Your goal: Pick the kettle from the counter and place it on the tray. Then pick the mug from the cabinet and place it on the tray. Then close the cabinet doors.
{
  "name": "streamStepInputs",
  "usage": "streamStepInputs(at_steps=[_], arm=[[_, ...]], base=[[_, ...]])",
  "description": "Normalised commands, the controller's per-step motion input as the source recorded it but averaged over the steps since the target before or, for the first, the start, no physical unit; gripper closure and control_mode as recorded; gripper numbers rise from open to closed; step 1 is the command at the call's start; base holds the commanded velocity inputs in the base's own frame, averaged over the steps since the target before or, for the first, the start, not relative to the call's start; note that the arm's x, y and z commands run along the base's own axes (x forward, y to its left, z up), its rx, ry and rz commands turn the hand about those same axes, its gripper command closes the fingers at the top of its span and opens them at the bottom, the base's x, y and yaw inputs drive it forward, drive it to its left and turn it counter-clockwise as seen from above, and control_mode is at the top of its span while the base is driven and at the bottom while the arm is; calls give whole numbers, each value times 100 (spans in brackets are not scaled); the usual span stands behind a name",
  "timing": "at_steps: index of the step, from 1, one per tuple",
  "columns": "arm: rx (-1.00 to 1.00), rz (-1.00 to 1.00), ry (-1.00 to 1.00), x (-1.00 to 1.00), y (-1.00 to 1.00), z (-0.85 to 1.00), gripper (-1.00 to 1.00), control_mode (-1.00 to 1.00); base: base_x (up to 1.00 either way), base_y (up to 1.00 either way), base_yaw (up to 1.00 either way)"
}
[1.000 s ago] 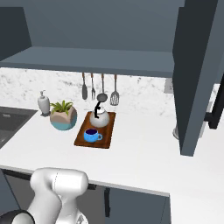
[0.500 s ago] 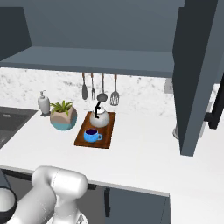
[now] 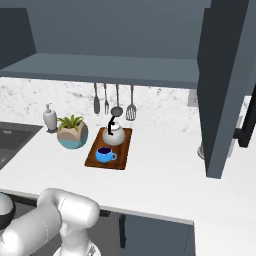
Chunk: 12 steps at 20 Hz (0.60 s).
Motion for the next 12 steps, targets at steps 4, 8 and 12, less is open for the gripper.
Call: streamStepInputs(at_steps=[4,8,12], arm=[[-1,-6,0,47,-5,-11,-100,-100],[0,-4,0,47,-4,-14,-100,-100],[-1,-7,-2,49,-2,-9,-100,-100]], base=[[0,0,0],[0,0,0],[0,0,0]])
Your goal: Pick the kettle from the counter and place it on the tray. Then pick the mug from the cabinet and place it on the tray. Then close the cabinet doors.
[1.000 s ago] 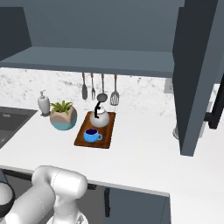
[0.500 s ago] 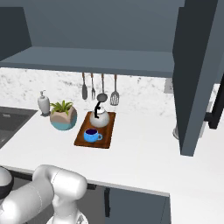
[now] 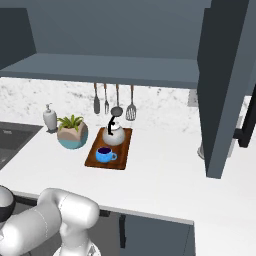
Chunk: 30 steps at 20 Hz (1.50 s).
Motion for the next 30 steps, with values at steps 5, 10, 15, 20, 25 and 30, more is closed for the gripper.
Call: streamStepInputs(at_steps=[5,10,15,20,25,30], arm=[[-4,-15,0,36,-24,0,-100,-100],[-3,-23,0,17,-52,0,-100,-100],[0,-26,0,2,-59,0,-100,-100],[0,-28,0,1,-59,0,-100,-100],[-5,-28,0,24,-51,0,-100,-100],[-6,-28,0,34,-49,0,-100,-100]], base=[[0,0,0],[0,0,0],[0,0,0],[0,0,0],[0,0,0],[0,0,0]])
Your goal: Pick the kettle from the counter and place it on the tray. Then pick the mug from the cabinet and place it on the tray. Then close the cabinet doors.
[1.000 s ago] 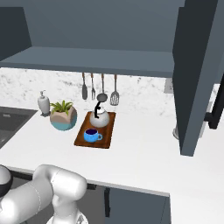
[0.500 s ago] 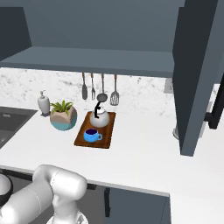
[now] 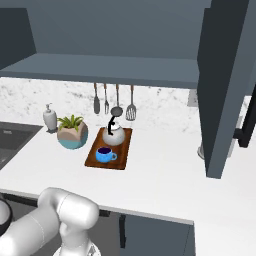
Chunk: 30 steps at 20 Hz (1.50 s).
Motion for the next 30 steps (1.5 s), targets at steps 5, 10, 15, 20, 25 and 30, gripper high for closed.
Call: streamStepInputs(at_steps=[5,10,15,20,25,30], arm=[[-6,-23,0,43,-55,0,-100,-100],[-3,-21,0,47,-68,0,-100,-100],[-1,-16,0,56,-71,-2,-100,-100],[0,-8,0,68,-74,-9,-100,-100],[0,-1,0,78,-76,-10,-100,-100],[0,0,0,86,-72,-4,-100,-100]], base=[[0,0,0],[0,0,0],[0,0,0],[0,0,0],[0,0,0],[0,0,0]])
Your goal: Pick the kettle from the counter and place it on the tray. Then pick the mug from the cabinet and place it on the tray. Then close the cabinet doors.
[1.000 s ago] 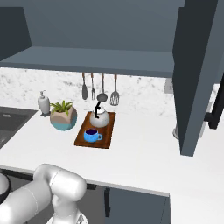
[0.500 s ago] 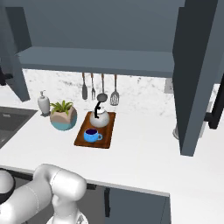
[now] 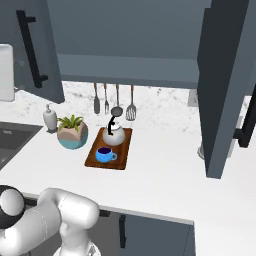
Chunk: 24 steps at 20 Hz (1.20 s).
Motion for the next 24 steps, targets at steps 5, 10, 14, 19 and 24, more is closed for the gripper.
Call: streamStepInputs(at_steps=[5,10,14,19,24], arm=[[0,3,0,84,-59,-4,-100,-100],[3,19,0,78,-33,-10,-100,-100],[2,29,0,59,-20,0,-100,-100],[-1,29,2,46,-13,-6,-100,-100],[-5,28,6,43,-2,-15,-100,-100]], base=[[0,0,0],[0,0,0],[0,0,0],[0,0,0],[0,0,0]])
